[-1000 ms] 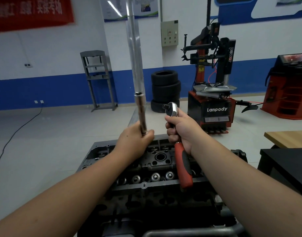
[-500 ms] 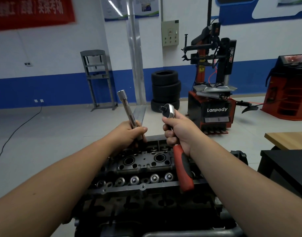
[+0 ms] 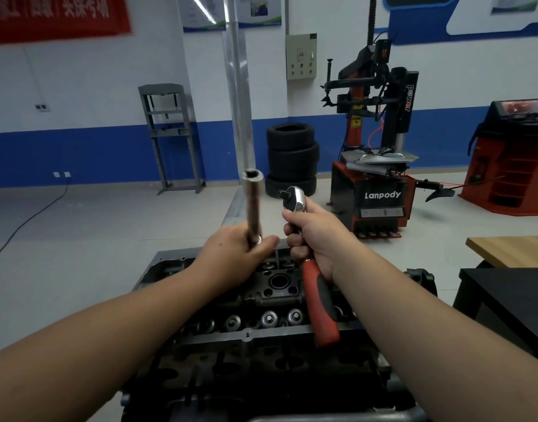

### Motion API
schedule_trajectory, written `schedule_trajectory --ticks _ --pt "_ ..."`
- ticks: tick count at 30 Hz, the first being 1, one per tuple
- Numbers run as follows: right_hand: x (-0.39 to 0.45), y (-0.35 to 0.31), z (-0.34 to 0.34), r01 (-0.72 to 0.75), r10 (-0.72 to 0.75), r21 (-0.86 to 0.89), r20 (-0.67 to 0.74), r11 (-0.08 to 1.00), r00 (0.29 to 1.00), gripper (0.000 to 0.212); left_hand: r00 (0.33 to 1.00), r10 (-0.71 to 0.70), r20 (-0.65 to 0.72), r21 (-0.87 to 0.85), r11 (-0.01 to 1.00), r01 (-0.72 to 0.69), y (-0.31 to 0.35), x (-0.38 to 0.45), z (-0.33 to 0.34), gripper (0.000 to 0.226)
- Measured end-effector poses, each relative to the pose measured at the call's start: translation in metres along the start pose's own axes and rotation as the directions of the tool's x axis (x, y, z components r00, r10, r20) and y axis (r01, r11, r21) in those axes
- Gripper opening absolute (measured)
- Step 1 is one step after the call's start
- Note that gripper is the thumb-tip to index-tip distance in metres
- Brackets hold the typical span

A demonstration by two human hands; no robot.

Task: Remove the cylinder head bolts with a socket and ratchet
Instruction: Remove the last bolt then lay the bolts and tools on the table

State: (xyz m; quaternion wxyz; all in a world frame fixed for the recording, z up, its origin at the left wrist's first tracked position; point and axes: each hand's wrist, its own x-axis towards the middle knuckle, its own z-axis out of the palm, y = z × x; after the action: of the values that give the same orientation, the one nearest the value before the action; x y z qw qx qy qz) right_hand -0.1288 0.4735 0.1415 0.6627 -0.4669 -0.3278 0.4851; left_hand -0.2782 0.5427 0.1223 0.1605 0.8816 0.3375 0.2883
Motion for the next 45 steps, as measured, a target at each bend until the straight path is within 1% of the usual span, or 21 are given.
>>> schedule_trajectory --ticks 2,5,7,8,9,11,12,13,15,17,20,25,27,31,32,35,38,39,41,43,45 --pt "0.000 0.000 0.000 0.006 -0.006 -0.008 -0.008 1.000 1.000 0.020 0.998 0.033 0.061 0.017 0.999 -0.034 -0.002 0.004 -0.001 0.037" --pt "0.000 0.000 0.000 -0.004 0.004 0.000 -0.017 1.000 1.000 0.018 0.992 -0.122 0.043 -0.201 0.971 0.128 -0.005 0.012 -0.004 0.035" --pt "0.000 0.000 0.000 -0.006 0.006 0.000 -0.020 1.000 1.000 0.018 0.969 -0.243 0.051 -0.362 0.900 0.245 -0.008 0.018 -0.003 0.033" --pt "0.000 0.000 0.000 -0.006 0.006 0.001 -0.018 1.000 1.000 0.018 0.952 -0.297 0.072 -0.464 0.835 0.296 -0.008 0.021 -0.002 0.032" --pt "0.000 0.000 0.000 -0.007 0.007 0.004 -0.016 1.000 1.000 0.018 0.931 -0.350 0.101 -0.578 0.741 0.341 -0.007 0.024 -0.001 0.032" --pt "0.000 0.000 0.001 -0.010 0.010 0.010 -0.013 1.000 1.000 0.020 0.883 -0.443 0.154 -0.778 0.497 0.385 -0.004 0.031 0.002 0.035" --pt "0.000 0.000 0.001 -0.011 0.011 0.010 -0.012 1.000 1.000 0.020 0.860 -0.483 0.164 -0.832 0.401 0.384 -0.001 0.033 0.005 0.037" --pt "0.000 0.000 0.001 -0.011 0.011 0.010 -0.013 1.000 1.000 0.019 0.837 -0.522 0.164 -0.862 0.338 0.379 0.001 0.034 0.007 0.037" --pt "-0.001 0.000 0.000 -0.008 0.009 0.008 -0.015 1.000 1.000 0.017 0.805 -0.580 0.127 -0.894 0.284 0.346 0.003 0.034 0.011 0.037" --pt "-0.001 0.000 -0.001 -0.007 0.007 0.011 -0.016 1.000 1.000 0.016 0.803 -0.591 0.083 -0.906 0.292 0.308 0.001 0.035 0.012 0.038" --pt "-0.001 0.000 -0.001 -0.005 0.005 0.008 -0.015 1.000 1.000 0.015 0.837 -0.540 0.092 -0.890 0.333 0.313 -0.002 0.036 0.010 0.043" --pt "-0.001 0.000 0.000 0.000 0.000 0.014 -0.009 1.000 1.000 0.016 0.890 -0.454 0.038 -0.857 0.444 0.263 0.000 0.034 0.016 0.054" --pt "-0.001 -0.001 0.000 0.000 0.000 0.011 -0.014 1.000 1.000 0.016 0.897 -0.436 0.071 -0.864 0.422 0.273 0.002 0.035 0.016 0.058" --pt "-0.001 -0.001 0.001 0.001 -0.001 0.011 -0.019 1.000 1.000 0.017 0.894 -0.432 0.117 -0.914 0.305 0.267 0.003 0.038 0.006 0.060" --pt "-0.001 -0.001 0.002 0.001 0.000 0.015 -0.019 1.000 1.000 0.018 0.895 -0.428 0.127 -0.917 0.294 0.271 0.003 0.039 0.003 0.059" --pt "-0.001 0.000 0.002 0.000 0.001 0.012 -0.020 1.000 1.000 0.018 0.902 -0.401 0.162 -0.887 0.341 0.311 0.002 0.034 0.003 0.060" --pt "-0.001 0.000 0.001 0.001 -0.001 0.010 -0.023 1.000 1.000 0.017 0.909 -0.376 0.178 -0.893 0.327 0.310 0.003 0.028 0.008 0.058" --pt "-0.002 0.000 0.001 0.000 0.000 0.010 -0.022 1.000 1.000 0.017 0.915 -0.364 0.174 -0.892 0.335 0.303 0.004 0.027 0.009 0.058" --pt "-0.002 0.000 0.002 0.000 0.000 0.012 -0.021 1.000 1.000 0.016 0.933 -0.323 0.156 -0.873 0.396 0.283 0.005 0.026 0.009 0.059" --pt "-0.003 0.000 0.002 0.006 -0.005 0.016 -0.021 1.000 1.000 0.015 0.958 -0.251 0.138 -0.849 0.469 0.245 0.005 0.025 0.009 0.060" --pt "-0.003 -0.001 0.001 0.011 -0.011 0.020 -0.026 1.000 1.000 0.016 0.974 -0.187 0.124 -0.842 0.499 0.203 0.005 0.022 0.010 0.058"
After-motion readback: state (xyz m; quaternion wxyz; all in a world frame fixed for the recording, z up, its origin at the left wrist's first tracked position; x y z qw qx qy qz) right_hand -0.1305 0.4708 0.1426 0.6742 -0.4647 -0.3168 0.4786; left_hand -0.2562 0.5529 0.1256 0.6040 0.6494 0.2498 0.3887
